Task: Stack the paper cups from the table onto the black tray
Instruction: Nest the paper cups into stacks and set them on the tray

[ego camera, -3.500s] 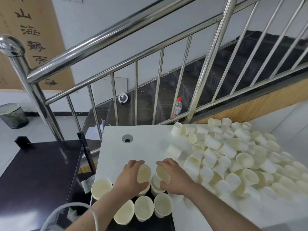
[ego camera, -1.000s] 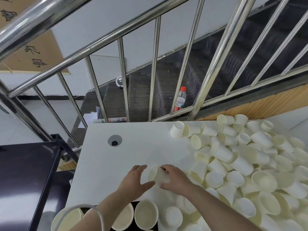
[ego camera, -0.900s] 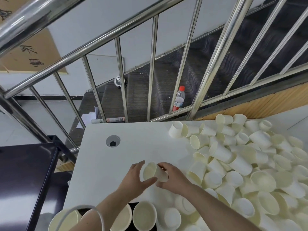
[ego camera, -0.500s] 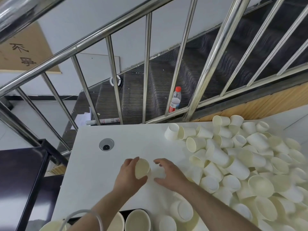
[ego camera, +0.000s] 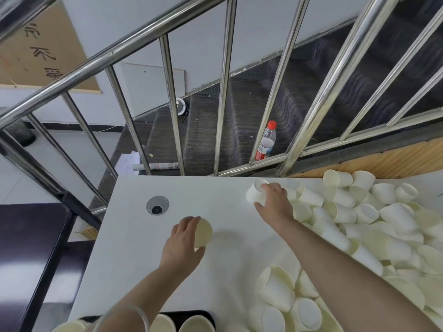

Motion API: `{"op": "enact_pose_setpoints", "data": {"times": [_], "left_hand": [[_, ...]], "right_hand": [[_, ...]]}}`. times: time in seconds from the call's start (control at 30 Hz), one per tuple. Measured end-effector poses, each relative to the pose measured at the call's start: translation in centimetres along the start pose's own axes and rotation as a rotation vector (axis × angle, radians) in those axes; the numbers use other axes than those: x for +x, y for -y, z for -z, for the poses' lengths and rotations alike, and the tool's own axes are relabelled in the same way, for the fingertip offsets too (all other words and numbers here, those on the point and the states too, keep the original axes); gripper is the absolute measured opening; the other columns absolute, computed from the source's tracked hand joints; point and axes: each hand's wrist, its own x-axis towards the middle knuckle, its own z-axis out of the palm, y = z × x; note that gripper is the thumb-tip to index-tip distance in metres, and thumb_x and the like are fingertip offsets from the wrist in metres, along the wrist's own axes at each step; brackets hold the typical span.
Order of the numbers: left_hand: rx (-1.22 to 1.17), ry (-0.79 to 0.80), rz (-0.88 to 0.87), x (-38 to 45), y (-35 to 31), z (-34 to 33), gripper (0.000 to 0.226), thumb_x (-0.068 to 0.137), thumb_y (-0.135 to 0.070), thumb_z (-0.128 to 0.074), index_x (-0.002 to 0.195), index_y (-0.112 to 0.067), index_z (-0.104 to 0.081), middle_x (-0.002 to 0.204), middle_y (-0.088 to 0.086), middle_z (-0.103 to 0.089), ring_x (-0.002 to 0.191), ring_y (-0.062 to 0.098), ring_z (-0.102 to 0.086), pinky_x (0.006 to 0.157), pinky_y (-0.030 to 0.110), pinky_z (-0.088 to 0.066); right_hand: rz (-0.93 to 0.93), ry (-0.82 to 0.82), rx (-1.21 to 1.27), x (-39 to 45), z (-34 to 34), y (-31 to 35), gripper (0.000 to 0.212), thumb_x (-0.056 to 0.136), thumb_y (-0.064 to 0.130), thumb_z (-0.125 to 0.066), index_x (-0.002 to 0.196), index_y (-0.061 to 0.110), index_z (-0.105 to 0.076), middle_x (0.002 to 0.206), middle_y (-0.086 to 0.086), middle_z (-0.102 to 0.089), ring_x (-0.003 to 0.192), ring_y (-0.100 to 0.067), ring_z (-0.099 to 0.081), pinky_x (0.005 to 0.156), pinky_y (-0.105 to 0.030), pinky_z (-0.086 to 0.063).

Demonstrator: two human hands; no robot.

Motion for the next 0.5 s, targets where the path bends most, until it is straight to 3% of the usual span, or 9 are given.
{"op": "enact_pose_setpoints", "data": {"times": [0.23,0.37,0.5], "left_hand": [[0.082,0.036,-0.028,1.0,0.1,-0.4,0.065,0.084,-0.026,-0.061,0.142,-0.029,-0.031,0.146,-0.010,-0.030,0.129,0.019,-0.035,0.090,0.028,-0.046],[0.093,0.069,-0.056,1.1,0.3,-0.9,0.061,0.082,-0.022,-0.062,0.137,-0.031,-0.037,0.144,-0.012,-0.031,0.128,0.018,-0.035,0.092,0.028,-0.044],[0.096,0.084,-0.066,1.3,0.5,-1.1,0.062,0.083,-0.025,-0.062,0.138,-0.032,-0.034,0.147,-0.012,-0.027,0.132,0.017,-0.033,0.096,0.027,-0.041]], "right_hand": [[0.018,0.066,-0.051,2.6,-0.6,0.4,0.071,0.094,0.029,-0.061,0.152,0.027,-0.021,0.160,-0.003,-0.016,0.143,-0.027,-0.019,0.101,-0.039,-0.042],[0.037,0.121,-0.061,3.2,-1.1,0.2,0.061,0.096,0.027,-0.057,0.150,0.026,-0.028,0.159,-0.003,-0.017,0.141,-0.027,-0.021,0.100,-0.039,-0.042],[0.040,0.067,0.009,3.7,-1.5,0.1,0.043,0.095,0.021,-0.059,0.136,0.022,-0.045,0.144,-0.007,-0.032,0.129,-0.029,-0.035,0.094,-0.038,-0.045]]}}
